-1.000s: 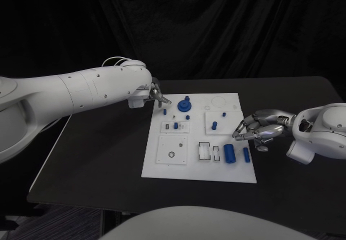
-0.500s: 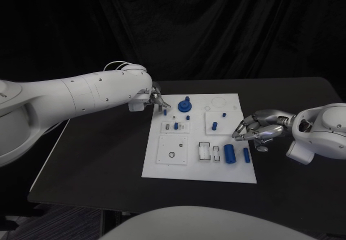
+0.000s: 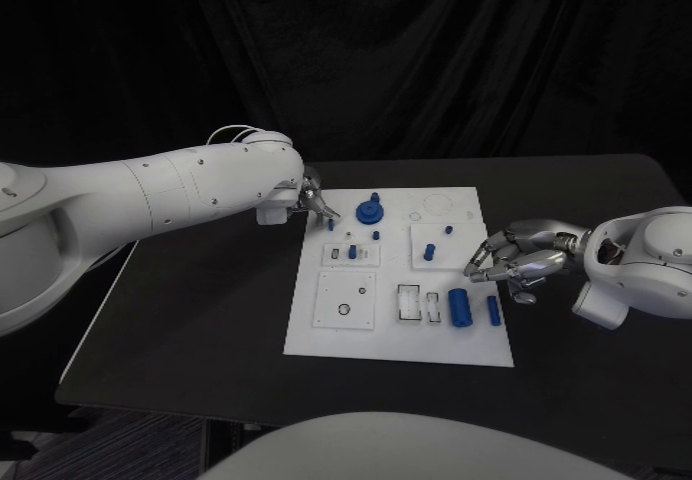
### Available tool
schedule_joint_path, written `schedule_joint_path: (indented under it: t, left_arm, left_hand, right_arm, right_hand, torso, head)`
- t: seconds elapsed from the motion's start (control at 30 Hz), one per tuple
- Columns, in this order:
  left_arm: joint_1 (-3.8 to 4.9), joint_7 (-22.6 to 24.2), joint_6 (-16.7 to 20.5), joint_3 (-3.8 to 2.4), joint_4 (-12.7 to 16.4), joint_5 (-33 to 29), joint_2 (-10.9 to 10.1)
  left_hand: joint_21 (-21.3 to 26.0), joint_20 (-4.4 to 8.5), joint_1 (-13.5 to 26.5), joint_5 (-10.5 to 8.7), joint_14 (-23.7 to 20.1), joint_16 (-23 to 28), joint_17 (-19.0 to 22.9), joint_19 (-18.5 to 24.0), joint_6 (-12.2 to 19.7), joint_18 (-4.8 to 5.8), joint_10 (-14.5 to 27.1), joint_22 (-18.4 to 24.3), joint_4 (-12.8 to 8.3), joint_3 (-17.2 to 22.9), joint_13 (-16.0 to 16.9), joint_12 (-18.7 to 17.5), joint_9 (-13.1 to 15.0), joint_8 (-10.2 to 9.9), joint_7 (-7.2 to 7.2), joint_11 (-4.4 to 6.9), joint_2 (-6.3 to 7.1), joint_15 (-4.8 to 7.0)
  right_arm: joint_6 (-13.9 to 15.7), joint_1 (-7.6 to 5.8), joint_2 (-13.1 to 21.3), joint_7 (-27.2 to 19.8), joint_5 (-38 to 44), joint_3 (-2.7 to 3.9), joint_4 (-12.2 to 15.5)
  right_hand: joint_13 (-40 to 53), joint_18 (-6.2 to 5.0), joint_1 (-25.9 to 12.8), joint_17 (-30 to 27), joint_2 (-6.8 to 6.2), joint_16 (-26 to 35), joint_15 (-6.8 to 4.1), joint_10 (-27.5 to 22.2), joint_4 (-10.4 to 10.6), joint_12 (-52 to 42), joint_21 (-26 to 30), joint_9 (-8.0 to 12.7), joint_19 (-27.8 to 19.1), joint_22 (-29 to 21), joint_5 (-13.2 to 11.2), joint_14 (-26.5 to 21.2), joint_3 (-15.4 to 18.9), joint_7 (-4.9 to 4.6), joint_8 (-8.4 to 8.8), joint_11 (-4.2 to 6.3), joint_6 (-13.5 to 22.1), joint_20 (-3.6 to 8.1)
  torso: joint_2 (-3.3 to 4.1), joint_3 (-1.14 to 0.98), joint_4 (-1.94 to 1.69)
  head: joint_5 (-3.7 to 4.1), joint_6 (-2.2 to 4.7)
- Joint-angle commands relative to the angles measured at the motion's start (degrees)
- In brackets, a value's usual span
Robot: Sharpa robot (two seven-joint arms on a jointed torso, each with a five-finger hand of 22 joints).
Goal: Assemble the parts on the task board
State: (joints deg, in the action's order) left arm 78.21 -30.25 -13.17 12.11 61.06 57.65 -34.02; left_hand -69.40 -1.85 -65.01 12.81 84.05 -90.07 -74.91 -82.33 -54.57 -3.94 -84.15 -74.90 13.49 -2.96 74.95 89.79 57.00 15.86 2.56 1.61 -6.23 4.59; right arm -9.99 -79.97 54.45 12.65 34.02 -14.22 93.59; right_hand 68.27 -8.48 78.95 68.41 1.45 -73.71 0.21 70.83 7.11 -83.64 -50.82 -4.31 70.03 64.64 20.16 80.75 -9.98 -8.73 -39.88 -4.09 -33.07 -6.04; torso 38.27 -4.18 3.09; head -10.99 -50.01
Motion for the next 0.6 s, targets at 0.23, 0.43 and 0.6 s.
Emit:
schedule_joint_path:
  t: [0.23, 0.43, 0.6]
  left_arm:
    - [-0.20, 2.4, -0.1, -0.05, -0.1, 0.1, 0.1]
    - [-0.23, 2.9, 0.0, -0.05, -0.1, 0.1, 0.2]
    - [-0.28, 3.0, 0.0, -0.05, -0.1, 0.1, 0.3]
  left_hand:
    - [0.8, -0.38, -1.6, 1.70, 5.9, 0.1, -15.1, 0.6, -0.4, -0.48, -5.9, -9.3, -1.0, 0.7, 15.1, 0.2, -0.3, -0.9, 0.26, -0.40, -0.05, -0.45]
    - [1.1, -0.42, -2.7, 2.35, 5.9, 0.1, -15.1, 0.8, -0.6, -0.53, -5.9, -9.2, -1.9, 1.7, 15.1, 0.2, -0.5, -1.5, 0.20, -0.38, -0.10, -0.46]
    - [1.6, -0.41, -3.9, 2.99, 5.9, 0.1, -15.1, 1.1, -0.7, -0.65, -5.9, -9.1, -3.0, 3.0, 15.1, 0.2, -0.9, -2.2, 0.15, -0.33, -0.09, -0.44]
  right_arm:
    - [-0.5, 0.15, 0.1, 0.7, -0.2, 0.03, 0.1]
    - [-0.6, 0.15, 0.0, 0.8, -0.2, 0.03, 0.1]
    - [-0.7, 0.15, 0.0, 0.9, -0.2, 0.03, 0.1]
  right_hand:
    - [-0.1, -0.66, 0.5, -0.1, 0.00, 0.0, -0.26, -0.4, 0.0, 0.4, 0.3, 0.1, 0.1, -0.1, 0.2, -0.2, -0.3, -0.03, 0.27, 0.02, -0.5, 0.00]
    - [-0.2, -0.66, 0.6, -0.1, 0.02, 0.0, -0.26, -0.5, 0.0, 0.4, 0.3, 0.1, 0.1, -0.1, 0.3, -0.2, -0.3, -0.03, 0.29, 0.03, -0.6, 0.00]
    - [-0.3, -0.67, 0.6, -0.2, 0.02, 0.1, -0.26, -0.5, 0.0, 0.4, 0.4, 0.1, 0.1, -0.1, 0.4, -0.3, -0.4, -0.03, 0.31, 0.03, -0.6, 0.00]
  torso:
    - [-0.02, -0.02, 0.01]
    - [-0.05, -0.01, 0.07]
    - [-0.03, -0.01, 0.09]
  head:
    - [0.12, 0.01]
    - [-0.01, 0.01]
    - [-0.10, 0.01]
